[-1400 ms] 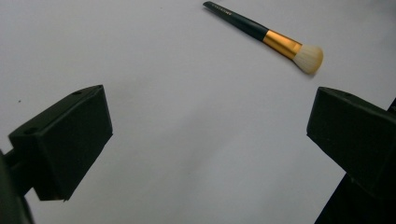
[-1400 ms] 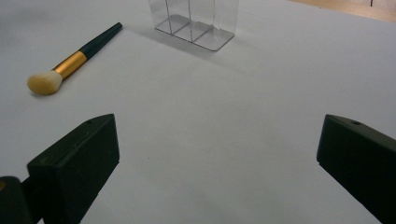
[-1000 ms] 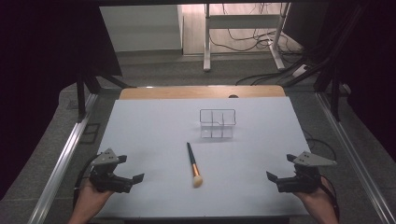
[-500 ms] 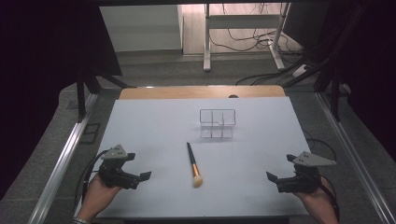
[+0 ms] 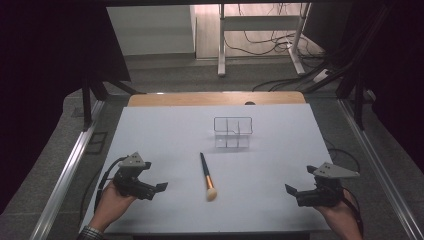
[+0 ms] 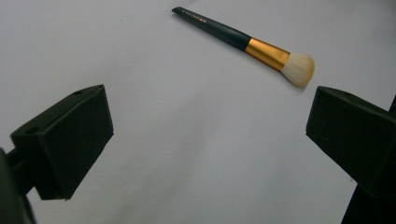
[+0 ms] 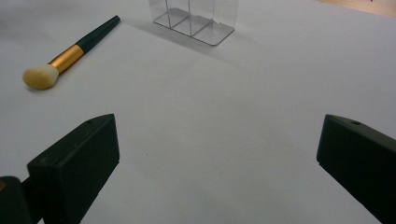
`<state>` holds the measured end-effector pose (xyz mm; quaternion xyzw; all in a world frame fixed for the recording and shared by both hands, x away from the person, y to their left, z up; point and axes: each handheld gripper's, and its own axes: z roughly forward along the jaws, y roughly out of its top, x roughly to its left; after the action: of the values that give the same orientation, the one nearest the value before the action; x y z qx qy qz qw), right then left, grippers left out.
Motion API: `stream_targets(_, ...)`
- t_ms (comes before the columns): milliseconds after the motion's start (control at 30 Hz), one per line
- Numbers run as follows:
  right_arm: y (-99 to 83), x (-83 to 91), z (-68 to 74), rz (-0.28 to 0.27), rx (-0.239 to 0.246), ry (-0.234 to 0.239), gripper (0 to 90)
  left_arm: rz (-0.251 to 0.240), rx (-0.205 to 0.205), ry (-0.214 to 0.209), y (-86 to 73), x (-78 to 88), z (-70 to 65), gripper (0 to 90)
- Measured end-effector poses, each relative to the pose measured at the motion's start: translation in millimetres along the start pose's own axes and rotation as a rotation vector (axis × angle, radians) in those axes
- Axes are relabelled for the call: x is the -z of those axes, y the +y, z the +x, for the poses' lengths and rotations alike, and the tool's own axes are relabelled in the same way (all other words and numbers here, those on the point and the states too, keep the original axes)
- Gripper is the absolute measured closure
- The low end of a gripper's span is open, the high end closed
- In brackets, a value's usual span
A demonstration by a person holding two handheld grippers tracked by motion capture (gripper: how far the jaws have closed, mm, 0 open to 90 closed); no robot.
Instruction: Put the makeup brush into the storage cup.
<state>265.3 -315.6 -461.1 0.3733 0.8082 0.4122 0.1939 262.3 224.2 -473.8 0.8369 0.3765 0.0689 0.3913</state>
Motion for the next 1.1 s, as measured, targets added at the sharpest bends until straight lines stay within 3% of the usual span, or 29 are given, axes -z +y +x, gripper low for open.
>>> stream_targets(267, 0.0, -0.6, 0.3, 0.004, 0.003, 0.001, 0.0, 0.01, -0.006, -0.009, 9.5, -4.4, 0.4, 1.4)
stream_targets(700, 0.0, -1.4, 1.2, 0.016, 0.008, -0.002, 0.0, 0.065, -0.029, -0.006, 25.9, -16.4, -0.6, 1.6)
stream_targets(1100, 0.1, -1.9, 1.6, 0.02, 0.009, 0.001, 0.0, 0.061, -0.013, -0.028, 39.0, -26.8, -1.4, 1.5)
